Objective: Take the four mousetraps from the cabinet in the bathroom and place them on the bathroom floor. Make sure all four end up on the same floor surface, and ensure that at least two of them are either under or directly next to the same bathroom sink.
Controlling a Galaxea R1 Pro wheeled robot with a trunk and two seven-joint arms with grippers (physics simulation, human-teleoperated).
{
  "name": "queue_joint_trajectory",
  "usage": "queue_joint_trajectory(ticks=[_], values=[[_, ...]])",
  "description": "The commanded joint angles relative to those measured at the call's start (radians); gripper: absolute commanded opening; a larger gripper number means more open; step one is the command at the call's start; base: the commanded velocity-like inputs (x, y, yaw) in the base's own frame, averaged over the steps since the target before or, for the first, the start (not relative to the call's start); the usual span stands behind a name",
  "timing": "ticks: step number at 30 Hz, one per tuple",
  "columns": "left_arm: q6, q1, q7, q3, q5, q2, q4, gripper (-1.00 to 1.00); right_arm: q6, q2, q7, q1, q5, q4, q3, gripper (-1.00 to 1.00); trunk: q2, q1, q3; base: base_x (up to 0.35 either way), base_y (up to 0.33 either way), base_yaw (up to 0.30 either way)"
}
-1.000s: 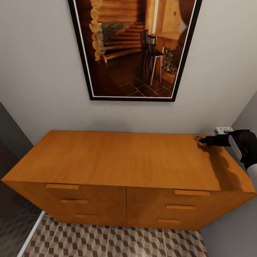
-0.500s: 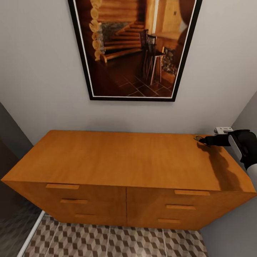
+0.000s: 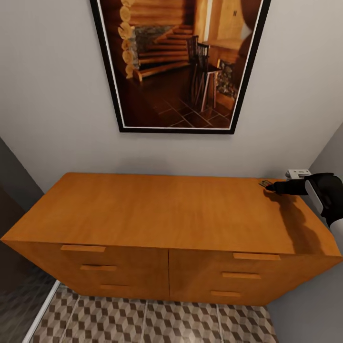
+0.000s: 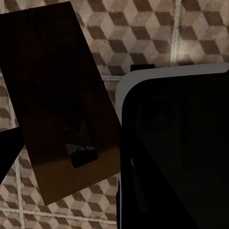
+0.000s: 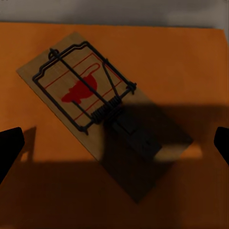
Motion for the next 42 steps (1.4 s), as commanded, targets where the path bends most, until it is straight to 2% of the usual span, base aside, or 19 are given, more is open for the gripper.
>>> queue_joint_trajectory(ticks=[1, 17, 27, 42], values=[[-0.002, 0.000, 0.005, -0.009, 0.004, 0.000, 0.000, -1.00, 0.005, -0.002, -0.004, -0.001, -0.009, -0.001, 0.005, 1.00, 0.000, 0.000, -0.001, 0.000, 0.000, 0.000], [-0.002, 0.000, 0.005, -0.009, 0.004, 0.000, 0.005, -1.00, 0.009, -0.002, -0.013, -0.001, -0.003, 0.000, 0.005, 1.00, 0.000, 0.000, -0.001, 0.000, 0.000, 0.000], [-0.002, 0.000, 0.005, -0.009, 0.004, 0.000, 0.013, -1.00, 0.093, -0.002, -0.027, -0.001, -0.003, 0.000, 0.003, 1.00, 0.000, 0.000, -0.001, 0.000, 0.000, 0.000], [-0.002, 0.000, 0.005, -0.009, 0.004, 0.000, 0.014, -1.00, 0.101, -0.002, -0.032, -0.001, -0.004, -0.006, 0.004, 1.00, 0.000, 0.000, -0.001, 0.000, 0.000, 0.000]])
